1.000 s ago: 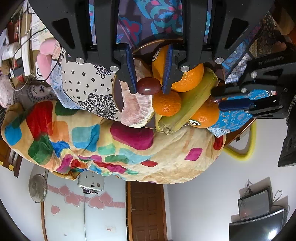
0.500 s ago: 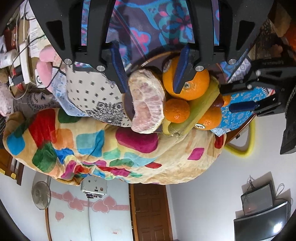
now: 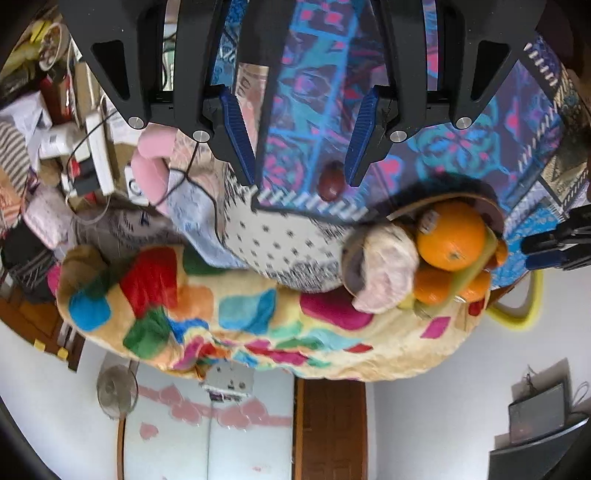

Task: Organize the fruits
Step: 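Grasp another date from the quilt with right gripper, then place the date on the plate and open right gripper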

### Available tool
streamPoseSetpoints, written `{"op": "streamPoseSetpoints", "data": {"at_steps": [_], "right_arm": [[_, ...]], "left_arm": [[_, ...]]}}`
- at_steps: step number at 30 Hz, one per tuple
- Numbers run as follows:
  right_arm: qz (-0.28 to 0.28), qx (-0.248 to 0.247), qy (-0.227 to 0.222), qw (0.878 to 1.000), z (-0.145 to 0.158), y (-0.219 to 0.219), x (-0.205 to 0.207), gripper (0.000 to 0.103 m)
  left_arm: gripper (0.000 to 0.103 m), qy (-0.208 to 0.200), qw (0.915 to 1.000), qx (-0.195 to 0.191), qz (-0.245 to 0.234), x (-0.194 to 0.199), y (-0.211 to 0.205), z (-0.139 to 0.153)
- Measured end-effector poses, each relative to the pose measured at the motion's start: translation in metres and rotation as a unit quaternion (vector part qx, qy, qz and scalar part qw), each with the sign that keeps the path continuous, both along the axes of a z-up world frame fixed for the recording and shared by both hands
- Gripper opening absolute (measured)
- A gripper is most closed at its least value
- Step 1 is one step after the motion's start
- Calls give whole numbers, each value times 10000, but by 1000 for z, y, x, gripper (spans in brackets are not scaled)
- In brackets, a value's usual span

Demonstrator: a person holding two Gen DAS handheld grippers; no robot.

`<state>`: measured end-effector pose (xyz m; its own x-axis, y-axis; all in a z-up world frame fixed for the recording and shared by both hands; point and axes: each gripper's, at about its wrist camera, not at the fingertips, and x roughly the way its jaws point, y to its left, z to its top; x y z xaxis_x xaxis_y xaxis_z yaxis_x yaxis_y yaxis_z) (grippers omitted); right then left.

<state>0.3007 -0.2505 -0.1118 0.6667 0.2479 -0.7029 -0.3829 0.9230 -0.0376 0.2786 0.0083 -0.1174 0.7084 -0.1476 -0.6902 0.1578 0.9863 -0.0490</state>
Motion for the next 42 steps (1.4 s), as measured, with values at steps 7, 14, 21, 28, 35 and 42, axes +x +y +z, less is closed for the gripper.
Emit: {"op": "streamPoseSetpoints", "data": {"at_steps": [7, 14, 21, 28, 35, 42], "right_arm": [[68, 161, 249, 9995, -10, 6, 13, 47], [464, -268, 418, 9977, -18, 40, 19, 23], [504, -341, 395, 9974, -17, 43, 12, 16], [1048, 186, 70, 9943, 12, 73, -18, 16], [1622, 161, -51, 9866, 17, 123, -27, 16], [1801, -74, 178, 9835, -3, 147, -24, 16]], "left_arm": [[56, 64, 9999, 116, -32, -4, -2, -9], [56, 24, 9999, 136, -68, -10, -2, -10], [56, -64, 9999, 95, -68, -17, 1, -7], [56, -154, 9999, 67, -2, -24, 8, -2], [56, -241, 9997, 38, 22, -34, 16, 2], [56, -264, 9997, -19, 2, -40, 23, 1]]}}
